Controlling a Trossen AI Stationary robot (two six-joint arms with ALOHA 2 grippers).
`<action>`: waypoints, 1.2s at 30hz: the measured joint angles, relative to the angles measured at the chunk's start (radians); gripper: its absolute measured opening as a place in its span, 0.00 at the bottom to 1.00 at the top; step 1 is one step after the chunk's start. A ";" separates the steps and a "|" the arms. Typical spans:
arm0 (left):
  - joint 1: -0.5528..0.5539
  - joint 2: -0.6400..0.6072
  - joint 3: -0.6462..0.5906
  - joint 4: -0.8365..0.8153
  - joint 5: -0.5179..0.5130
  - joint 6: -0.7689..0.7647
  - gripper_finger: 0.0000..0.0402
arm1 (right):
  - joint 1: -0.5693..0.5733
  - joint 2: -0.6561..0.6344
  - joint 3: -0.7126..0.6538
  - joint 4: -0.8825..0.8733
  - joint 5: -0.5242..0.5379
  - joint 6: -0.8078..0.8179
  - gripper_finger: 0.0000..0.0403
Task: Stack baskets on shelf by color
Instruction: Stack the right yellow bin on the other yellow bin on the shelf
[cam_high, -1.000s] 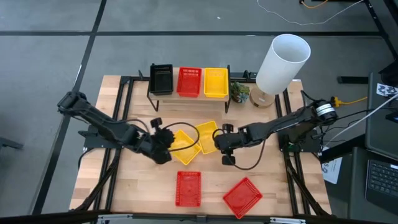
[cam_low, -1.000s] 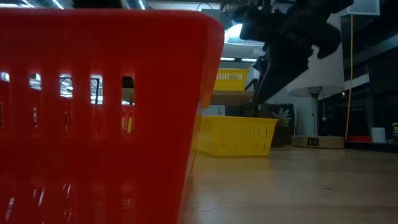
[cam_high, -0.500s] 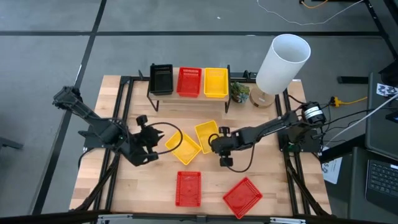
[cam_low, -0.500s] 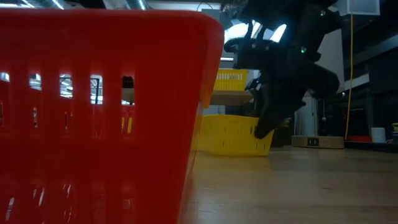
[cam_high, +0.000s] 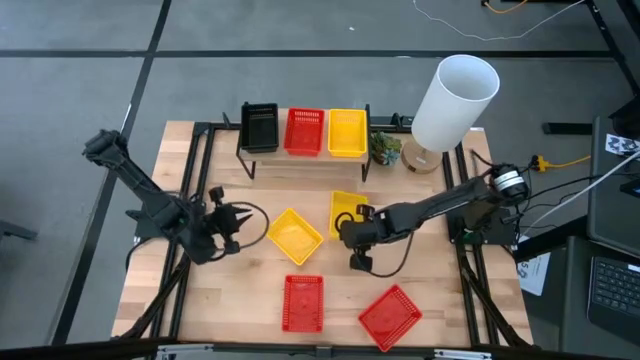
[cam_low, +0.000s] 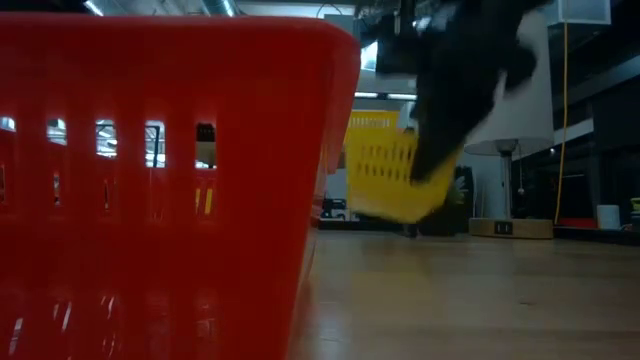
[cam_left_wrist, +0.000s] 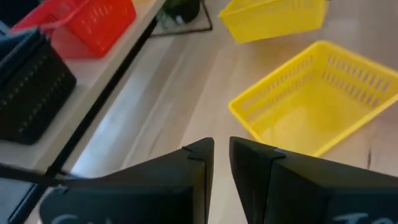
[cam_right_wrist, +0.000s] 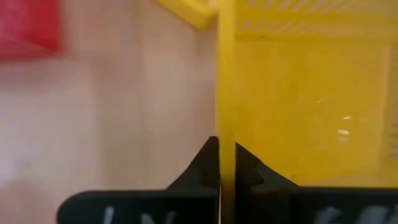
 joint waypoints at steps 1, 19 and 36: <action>0.006 -0.026 -0.021 0.044 -0.001 0.045 0.11 | 0.010 -0.012 0.035 -0.043 0.000 0.016 0.00; 0.373 -0.542 -0.419 0.625 0.598 0.588 0.11 | -0.247 -0.045 0.526 -0.448 0.184 -0.406 0.00; 0.554 -0.810 -0.594 0.705 0.853 0.547 0.10 | -0.628 -0.045 0.607 -0.520 -0.062 -0.747 0.00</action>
